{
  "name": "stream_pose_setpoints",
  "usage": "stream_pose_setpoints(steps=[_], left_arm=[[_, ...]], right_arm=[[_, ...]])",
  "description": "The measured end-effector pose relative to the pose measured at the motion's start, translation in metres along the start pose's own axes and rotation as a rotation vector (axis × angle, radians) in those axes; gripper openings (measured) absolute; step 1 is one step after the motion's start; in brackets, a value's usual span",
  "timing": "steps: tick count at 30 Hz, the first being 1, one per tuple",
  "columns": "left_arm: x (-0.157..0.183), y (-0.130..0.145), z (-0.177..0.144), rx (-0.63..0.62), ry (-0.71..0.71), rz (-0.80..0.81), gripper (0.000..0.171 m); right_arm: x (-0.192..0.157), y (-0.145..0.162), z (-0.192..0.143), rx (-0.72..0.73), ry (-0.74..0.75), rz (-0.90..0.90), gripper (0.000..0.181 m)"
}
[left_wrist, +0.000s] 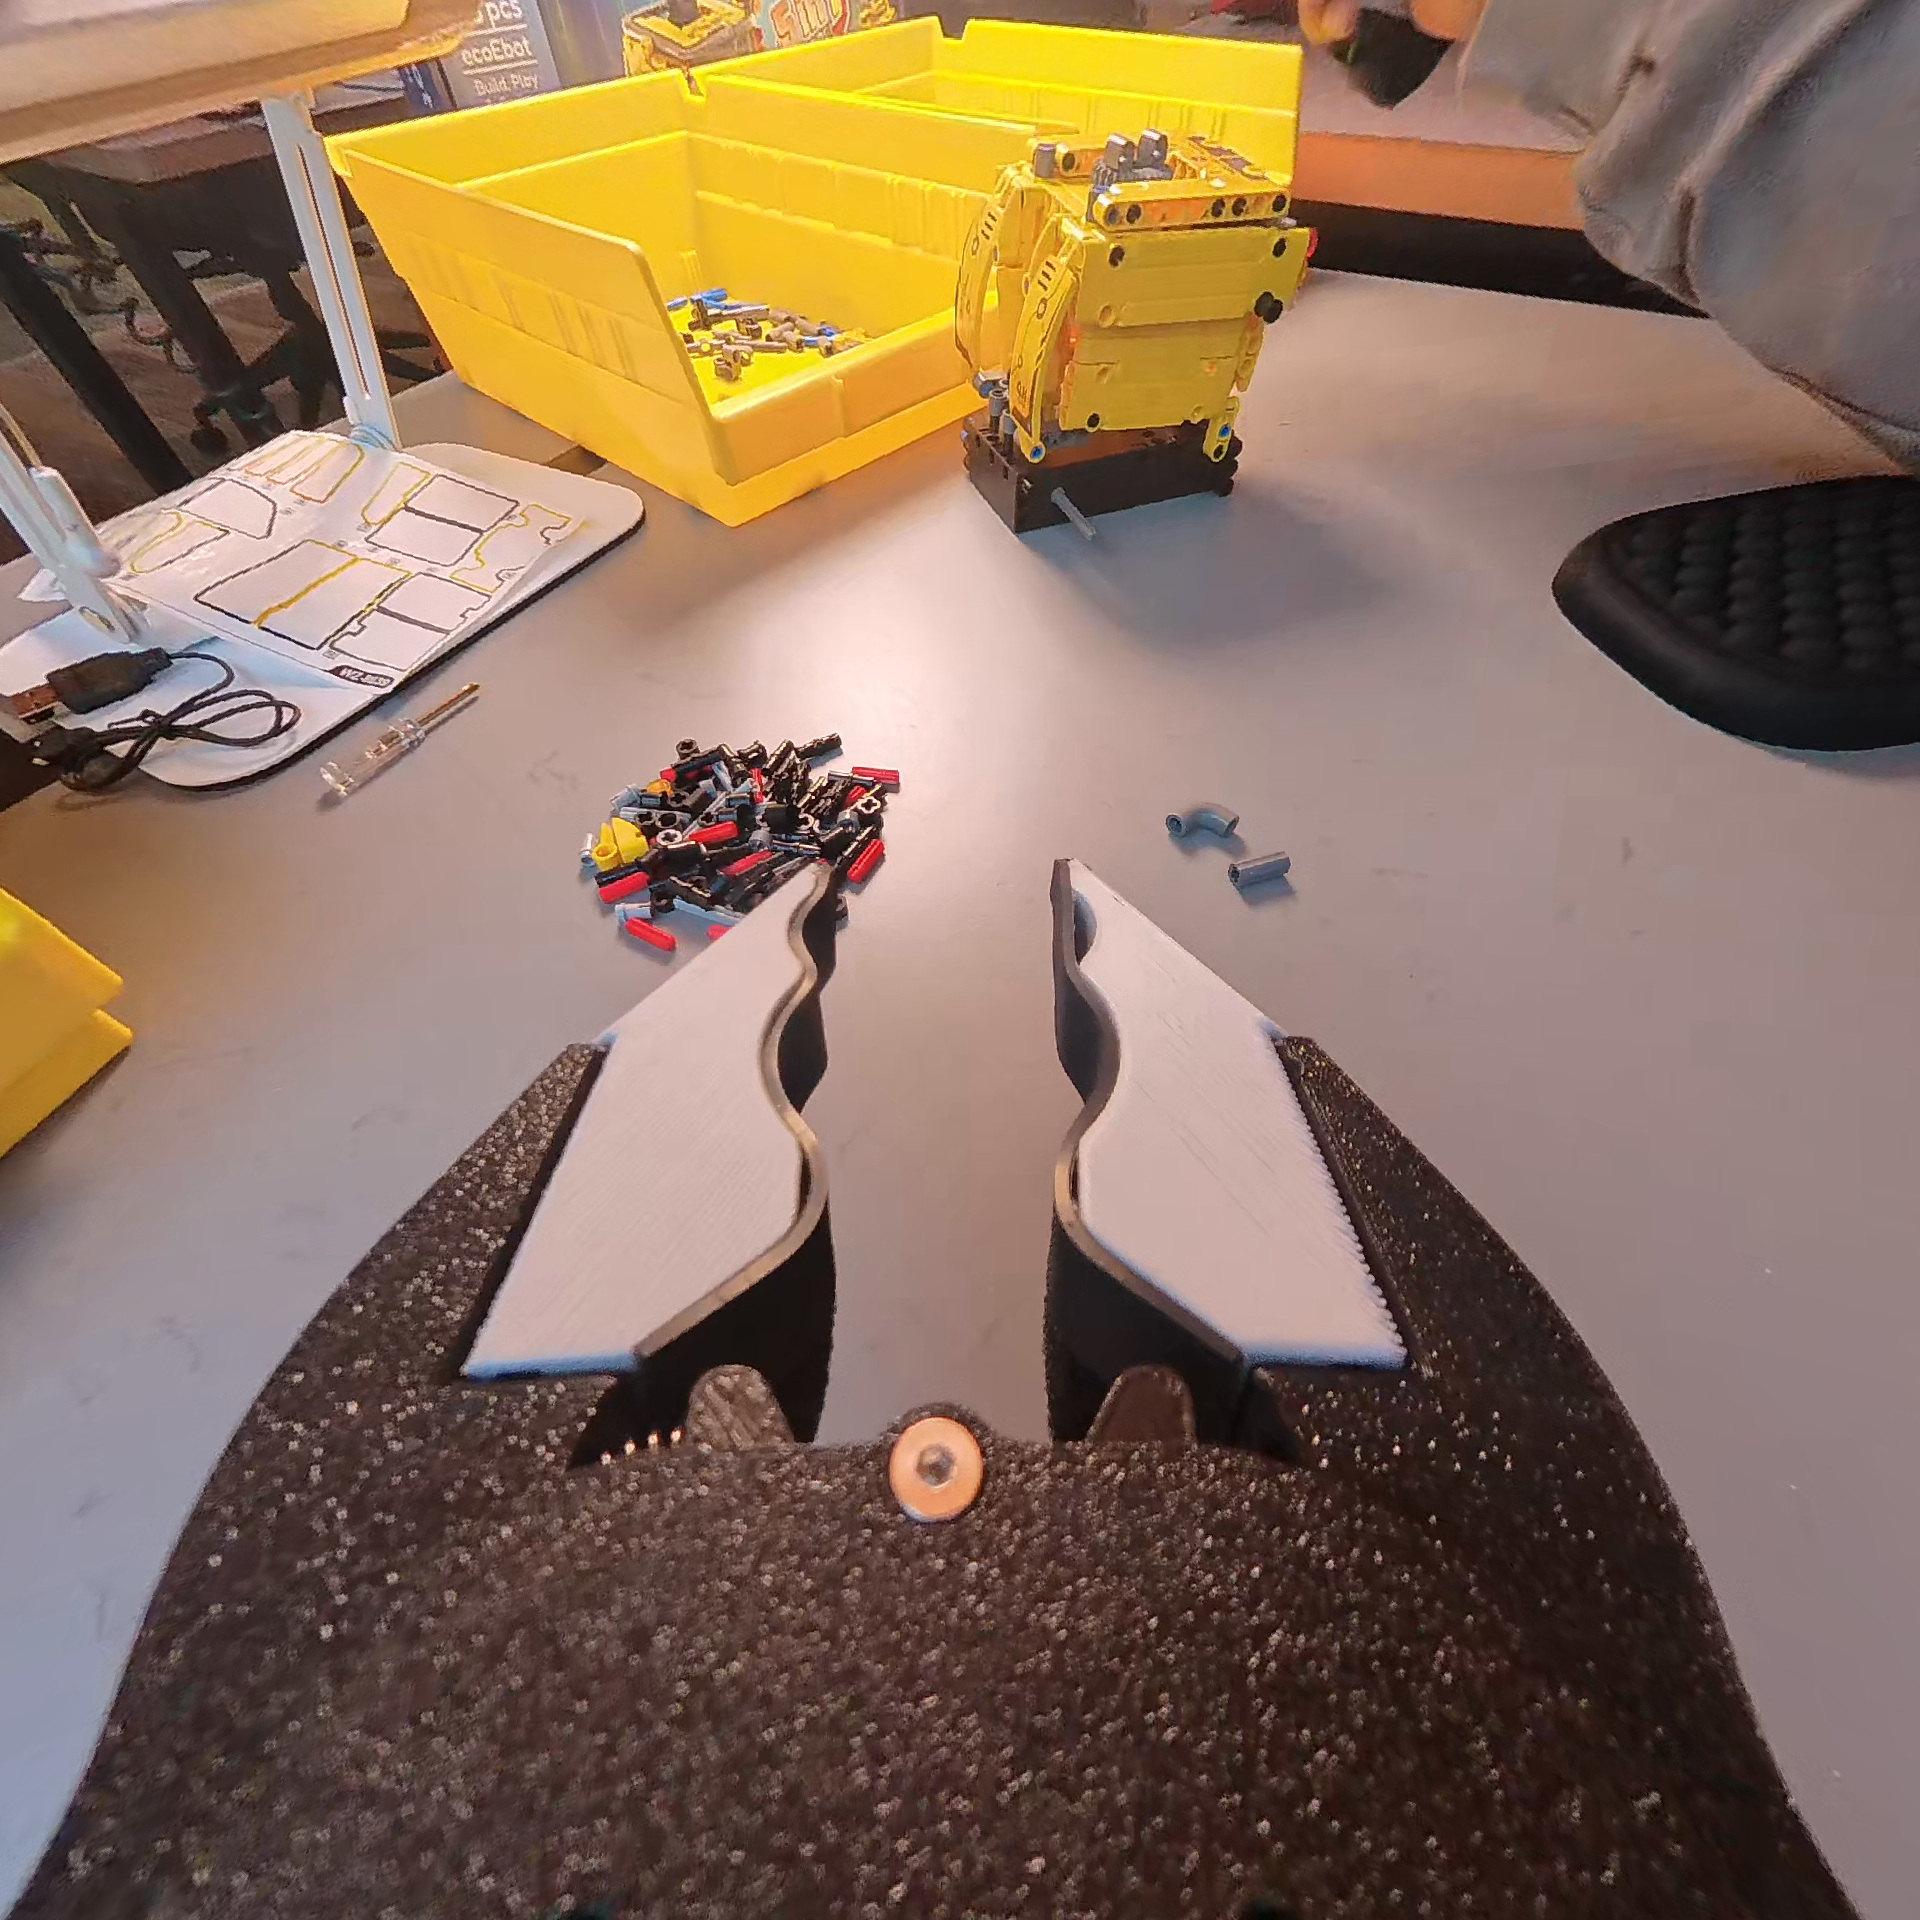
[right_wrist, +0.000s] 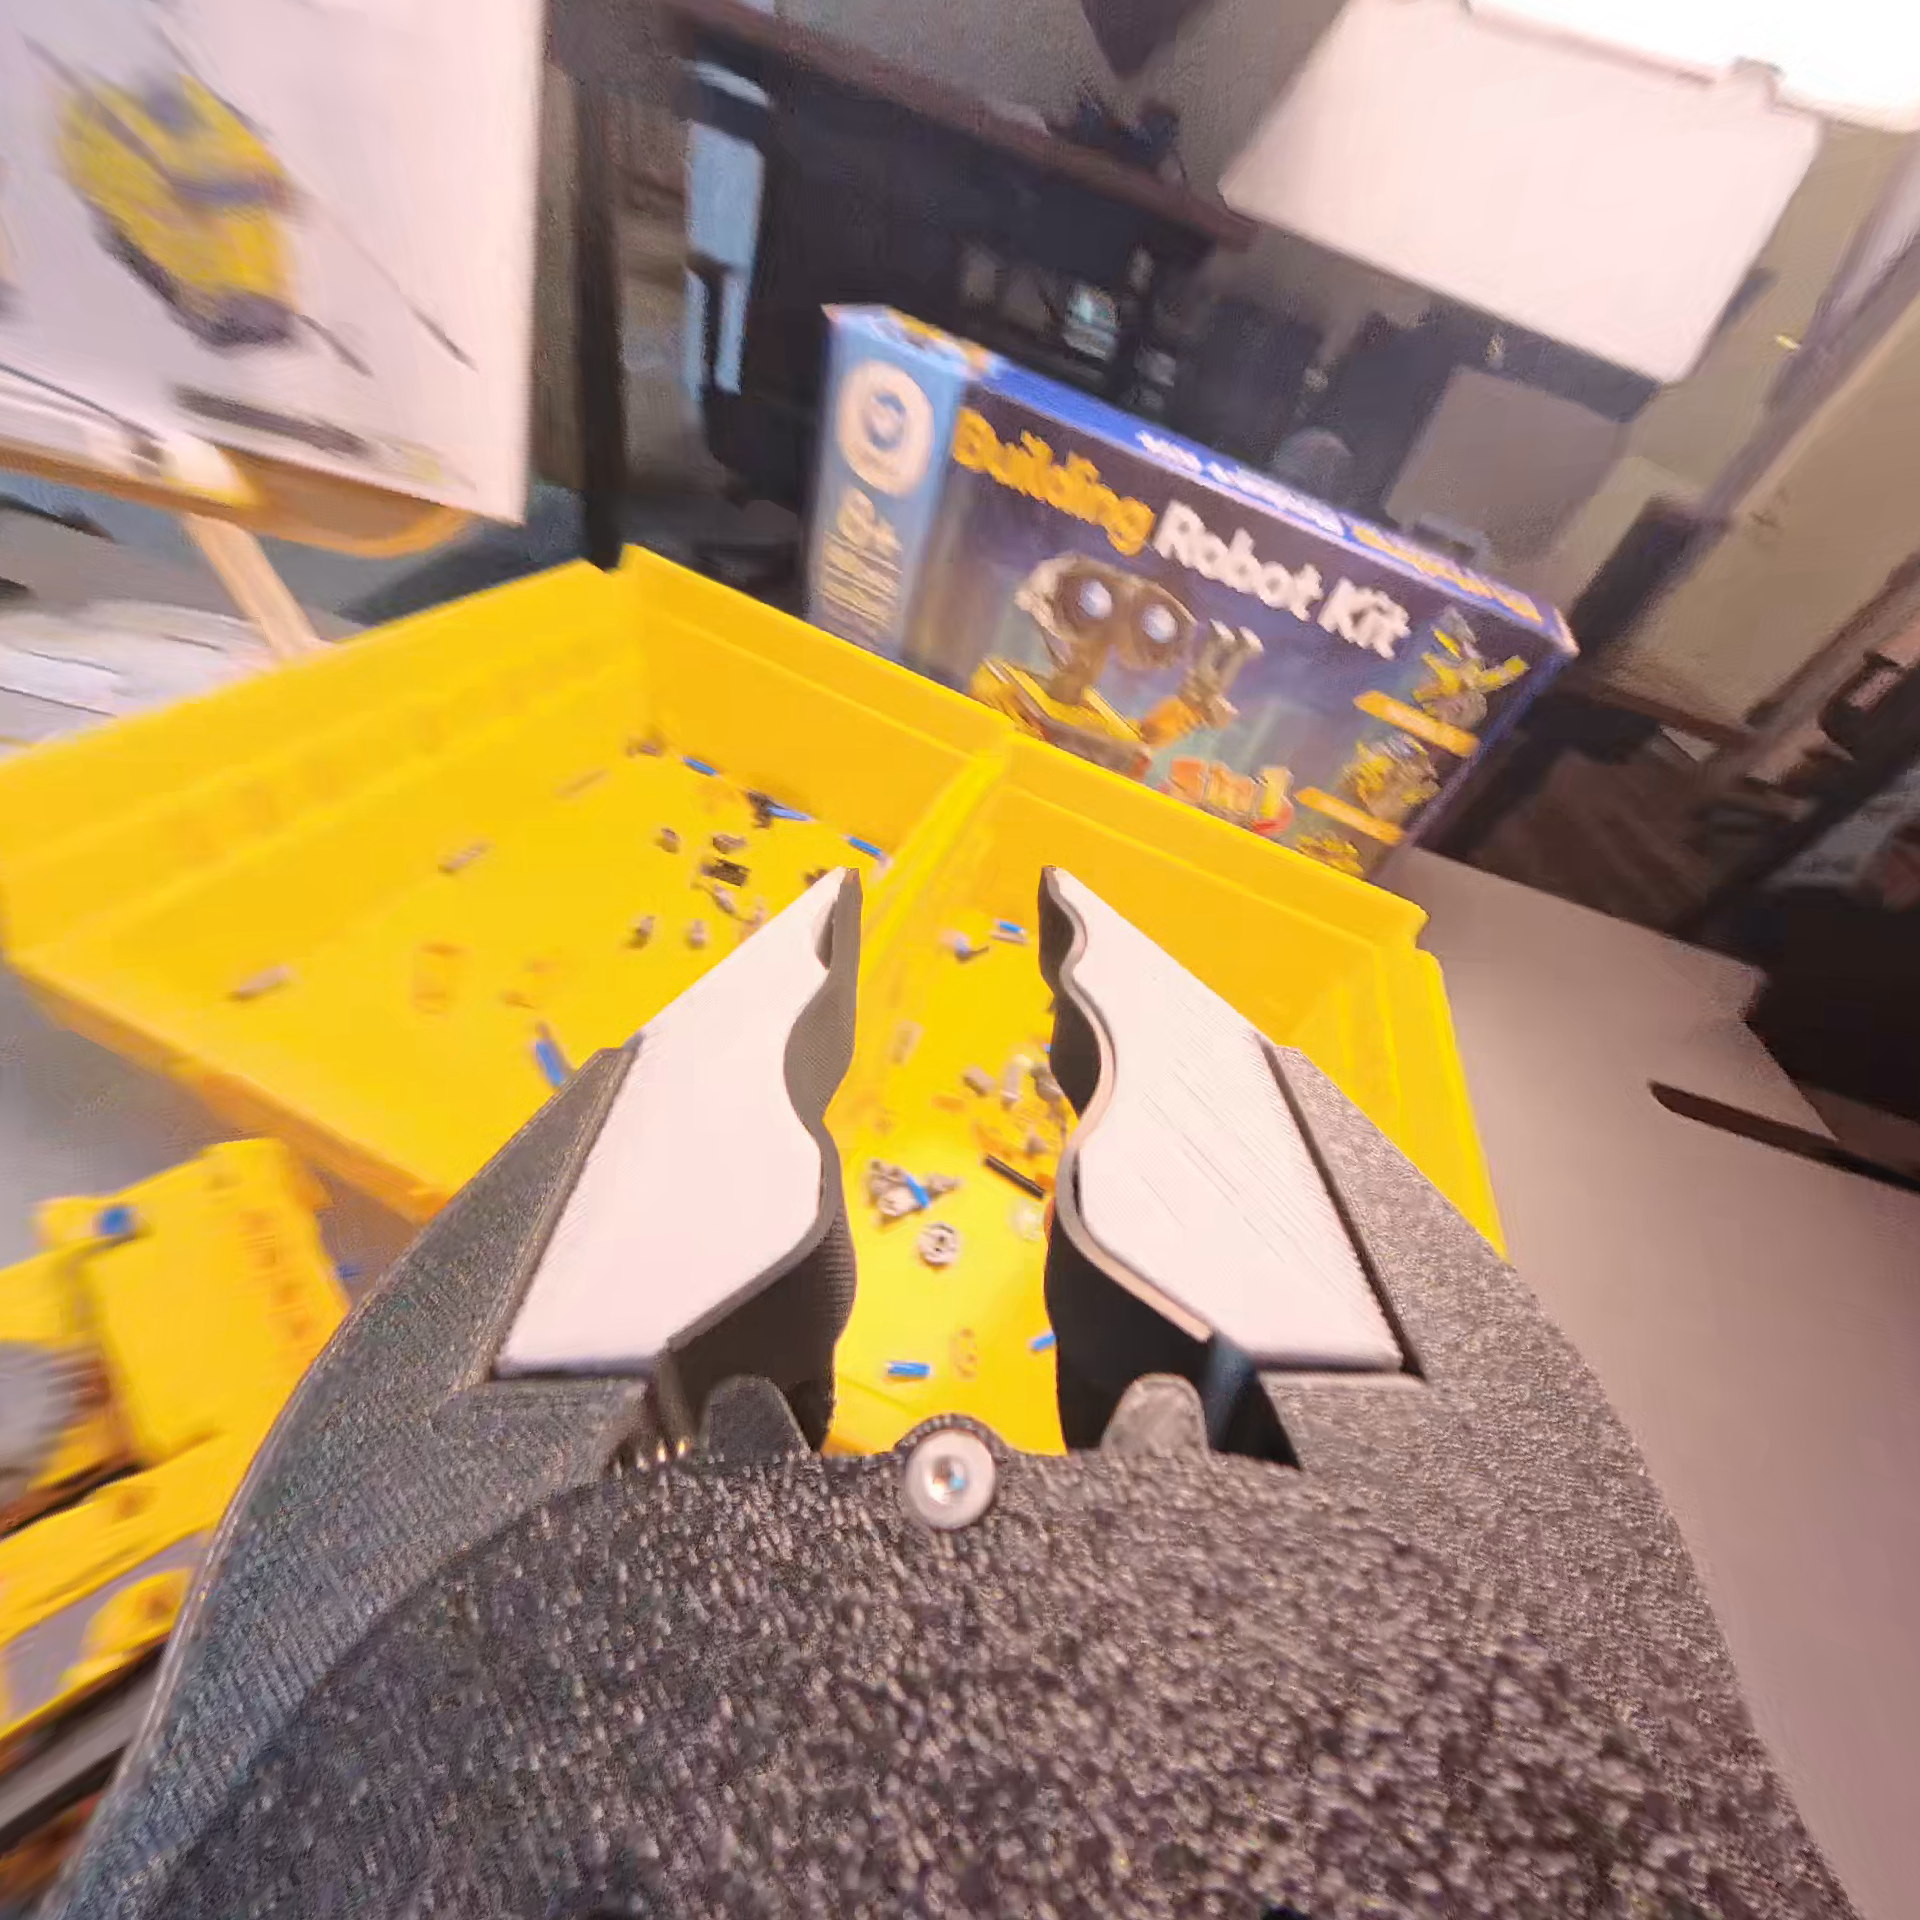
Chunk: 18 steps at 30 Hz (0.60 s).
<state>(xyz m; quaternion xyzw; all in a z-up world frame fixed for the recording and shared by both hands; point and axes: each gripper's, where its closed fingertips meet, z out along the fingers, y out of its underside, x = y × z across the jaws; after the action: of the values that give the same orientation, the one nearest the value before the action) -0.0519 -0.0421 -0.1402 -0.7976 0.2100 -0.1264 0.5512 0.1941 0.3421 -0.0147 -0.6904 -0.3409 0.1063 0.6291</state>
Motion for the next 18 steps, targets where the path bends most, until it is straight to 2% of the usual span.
stream_pose_setpoints(steps=[2, 4, 5, 6, 9, 11, 13, 18], left_arm=[[0.002, 0.002, 0.002, -0.007, 0.013, -0.002, 0.040], [0.007, 0.001, 0.003, -0.010, 0.034, 0.008, 0.037], [0.013, 0.000, 0.003, -0.006, 0.061, 0.014, 0.034], [0.021, -0.001, 0.004, -0.002, 0.093, 0.019, 0.029], [0.035, 0.001, 0.008, -0.019, 0.135, 0.061, 0.026], [0.038, 0.003, 0.010, -0.036, 0.133, 0.087, 0.025], [0.037, 0.003, 0.010, -0.034, 0.128, 0.085, 0.025], [0.030, 0.001, 0.007, -0.017, 0.115, 0.052, 0.025]], right_arm=[[-0.065, -0.030, -0.034, 0.087, -0.217, -0.017, 0.032], [-0.147, -0.039, -0.078, 0.093, -0.494, -0.081, 0.031], [-0.187, -0.035, -0.102, 0.083, -0.626, -0.134, 0.030], [-0.217, -0.026, -0.118, 0.062, -0.692, -0.180, 0.026], [-0.295, 0.021, -0.156, -0.089, -0.910, -0.238, 0.025], [-0.335, 0.057, -0.175, -0.212, -1.033, -0.255, 0.025], [-0.362, 0.083, -0.187, -0.288, -1.085, -0.301, 0.025], [-0.388, 0.115, -0.188, -0.400, -1.098, -0.344, 0.020]])
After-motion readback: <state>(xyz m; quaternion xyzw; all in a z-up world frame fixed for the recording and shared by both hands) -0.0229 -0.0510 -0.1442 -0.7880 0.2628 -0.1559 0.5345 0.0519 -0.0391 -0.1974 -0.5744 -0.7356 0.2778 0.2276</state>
